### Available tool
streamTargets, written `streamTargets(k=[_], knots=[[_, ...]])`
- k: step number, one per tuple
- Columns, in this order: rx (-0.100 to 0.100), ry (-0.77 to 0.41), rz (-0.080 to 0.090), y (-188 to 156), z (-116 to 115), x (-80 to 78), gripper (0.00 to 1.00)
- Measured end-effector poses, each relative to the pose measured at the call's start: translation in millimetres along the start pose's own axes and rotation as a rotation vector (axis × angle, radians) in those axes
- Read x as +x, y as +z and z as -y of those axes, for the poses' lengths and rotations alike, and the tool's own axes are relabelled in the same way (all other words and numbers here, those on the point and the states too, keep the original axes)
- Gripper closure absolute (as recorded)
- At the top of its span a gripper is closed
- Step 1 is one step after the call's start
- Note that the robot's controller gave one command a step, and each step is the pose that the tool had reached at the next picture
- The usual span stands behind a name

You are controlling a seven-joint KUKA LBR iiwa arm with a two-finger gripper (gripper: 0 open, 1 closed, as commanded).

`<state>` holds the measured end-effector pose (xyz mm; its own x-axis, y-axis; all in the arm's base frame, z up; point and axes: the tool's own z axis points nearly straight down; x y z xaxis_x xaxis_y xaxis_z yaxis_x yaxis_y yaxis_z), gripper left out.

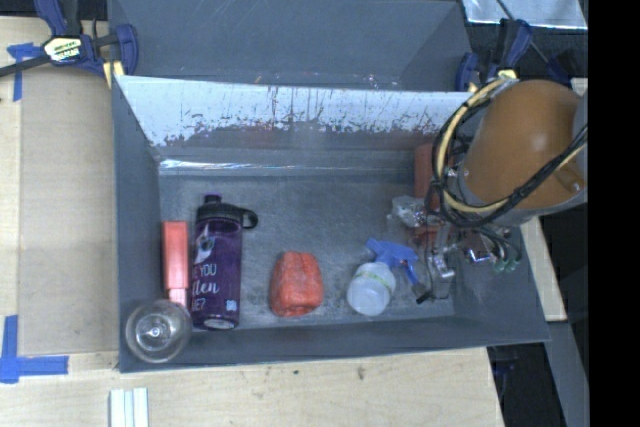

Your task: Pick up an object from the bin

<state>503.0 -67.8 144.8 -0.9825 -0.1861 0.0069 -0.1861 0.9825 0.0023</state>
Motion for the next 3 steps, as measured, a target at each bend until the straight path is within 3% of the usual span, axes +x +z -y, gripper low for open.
streamTargets(k=[1, 3], knots=[[0.006, -0.010, 0.018, -17.3, -9.2, 0.6, 0.00], [0.002, -0.149, 0.005, 60.0, -8.4, -4.9, 0.00]])
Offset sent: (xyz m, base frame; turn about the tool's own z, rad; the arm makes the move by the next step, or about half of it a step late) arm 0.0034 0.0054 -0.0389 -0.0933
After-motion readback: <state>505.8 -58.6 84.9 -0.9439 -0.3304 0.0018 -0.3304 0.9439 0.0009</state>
